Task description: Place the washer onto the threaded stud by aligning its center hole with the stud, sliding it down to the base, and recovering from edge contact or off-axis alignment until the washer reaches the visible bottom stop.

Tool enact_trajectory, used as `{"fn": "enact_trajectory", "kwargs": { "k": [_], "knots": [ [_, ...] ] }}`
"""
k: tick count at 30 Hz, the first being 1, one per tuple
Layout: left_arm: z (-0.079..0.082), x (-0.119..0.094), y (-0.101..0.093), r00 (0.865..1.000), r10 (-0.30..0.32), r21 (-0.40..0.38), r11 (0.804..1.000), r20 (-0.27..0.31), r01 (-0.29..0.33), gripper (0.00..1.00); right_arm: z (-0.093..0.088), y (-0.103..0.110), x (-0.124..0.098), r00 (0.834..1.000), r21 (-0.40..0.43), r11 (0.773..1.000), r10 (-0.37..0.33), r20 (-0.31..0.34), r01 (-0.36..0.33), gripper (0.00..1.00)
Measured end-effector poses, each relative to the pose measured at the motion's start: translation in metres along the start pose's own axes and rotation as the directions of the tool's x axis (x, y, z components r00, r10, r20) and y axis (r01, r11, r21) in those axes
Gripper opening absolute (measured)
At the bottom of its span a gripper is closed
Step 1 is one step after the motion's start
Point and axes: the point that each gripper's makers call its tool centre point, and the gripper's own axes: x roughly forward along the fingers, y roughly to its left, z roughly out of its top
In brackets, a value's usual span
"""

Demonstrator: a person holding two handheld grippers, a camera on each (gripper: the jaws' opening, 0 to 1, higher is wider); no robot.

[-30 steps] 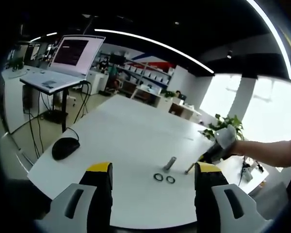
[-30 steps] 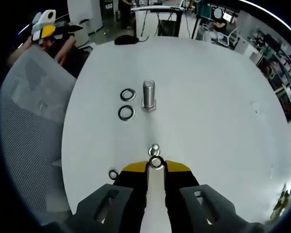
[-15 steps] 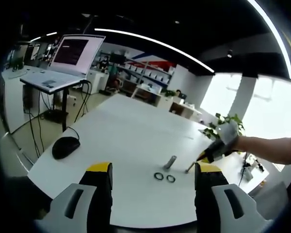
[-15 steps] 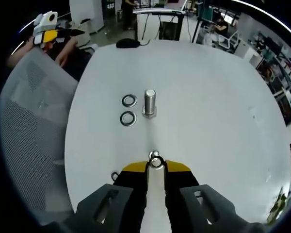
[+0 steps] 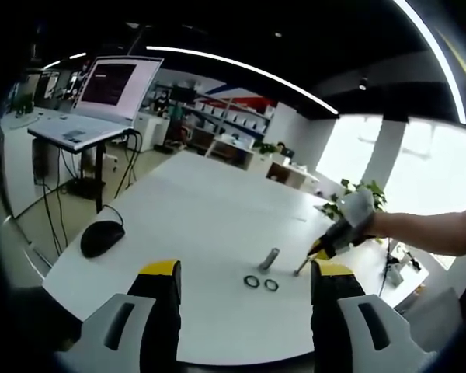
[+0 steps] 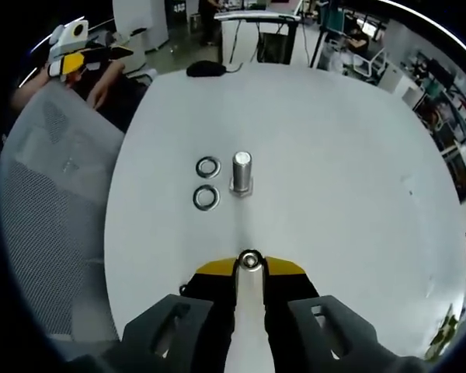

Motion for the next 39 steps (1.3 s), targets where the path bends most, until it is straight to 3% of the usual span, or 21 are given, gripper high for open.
{"fn": "enact_trajectory", "kwargs": {
  "k": [10, 26, 39],
  "knots": [
    [-0.002, 0.001, -0.002, 1.000, -0.010, -0.008, 1.000, -0.013, 0.010, 0.66, -0.006, 0.000, 0.001, 1.000, 0.027, 1.000, -0.001, -0.031, 0.002, 0.13],
    [-0.003, 0.002, -0.004, 1.000, -0.018, -0.024, 1.000, -0.016, 0.018, 0.66, -0.015, 0.001, 0.024, 0.995, 0.055, 0.998, 0.017, -0.096, -0.011, 0.13],
    [-0.003, 0.001, -0.003, 1.000, -0.015, -0.028, 1.000, -0.012, 0.014, 0.66, -0.020, 0.004, 0.039, 0.994, 0.084, 0.996, 0.029, -0.107, -0.021, 0.13]
  ]
}}
